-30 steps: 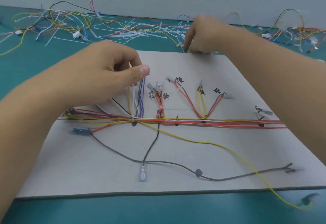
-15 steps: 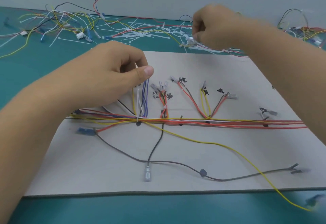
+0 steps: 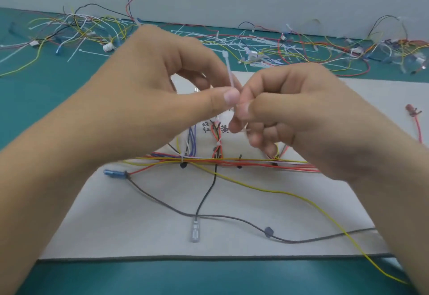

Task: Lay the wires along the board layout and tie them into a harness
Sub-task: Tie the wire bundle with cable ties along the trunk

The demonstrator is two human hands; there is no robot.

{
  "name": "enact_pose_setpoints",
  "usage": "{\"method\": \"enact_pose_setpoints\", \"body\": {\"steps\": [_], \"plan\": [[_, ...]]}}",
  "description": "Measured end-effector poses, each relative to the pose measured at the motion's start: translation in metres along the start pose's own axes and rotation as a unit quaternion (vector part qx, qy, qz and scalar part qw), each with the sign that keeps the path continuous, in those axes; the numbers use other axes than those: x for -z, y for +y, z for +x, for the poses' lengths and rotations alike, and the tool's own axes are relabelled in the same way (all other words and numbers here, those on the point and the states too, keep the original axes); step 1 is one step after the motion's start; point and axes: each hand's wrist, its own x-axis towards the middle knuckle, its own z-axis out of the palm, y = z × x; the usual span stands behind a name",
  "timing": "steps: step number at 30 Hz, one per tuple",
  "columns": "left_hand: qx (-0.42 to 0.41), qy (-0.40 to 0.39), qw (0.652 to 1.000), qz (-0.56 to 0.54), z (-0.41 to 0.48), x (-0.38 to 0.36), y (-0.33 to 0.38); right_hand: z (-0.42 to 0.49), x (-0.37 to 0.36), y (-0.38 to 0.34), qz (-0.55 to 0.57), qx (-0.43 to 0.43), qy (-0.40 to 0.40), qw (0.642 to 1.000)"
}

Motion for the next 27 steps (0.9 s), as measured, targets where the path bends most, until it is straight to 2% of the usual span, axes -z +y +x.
{"method": "enact_pose_setpoints", "body": {"steps": [6, 8, 14, 27], "plan": [[0.012, 0.026, 0.997, -0.072, -0.001, -0.014, 0.010, -0.003, 0.008, 0.006, 0.003, 0.006, 0.014, 1.000], [0.012, 0.016, 0.998, -0.060, -0.001, -0.015, 0.010, -0.004, 0.007, 0.008, -0.004, 0.006, 0.018, 1.000], [0.022, -0.031, 0.999, 0.008, -0.004, -0.016, 0.013, -0.005, 0.008, 0.009, 0.025, 0.047, 0.106, 0.993], [0.046, -0.082, 0.995, -0.009, -0.004, -0.024, 0.010, -0.003, 0.004, 0.019, 0.002, 0.067, 0.090, 0.994]]}}
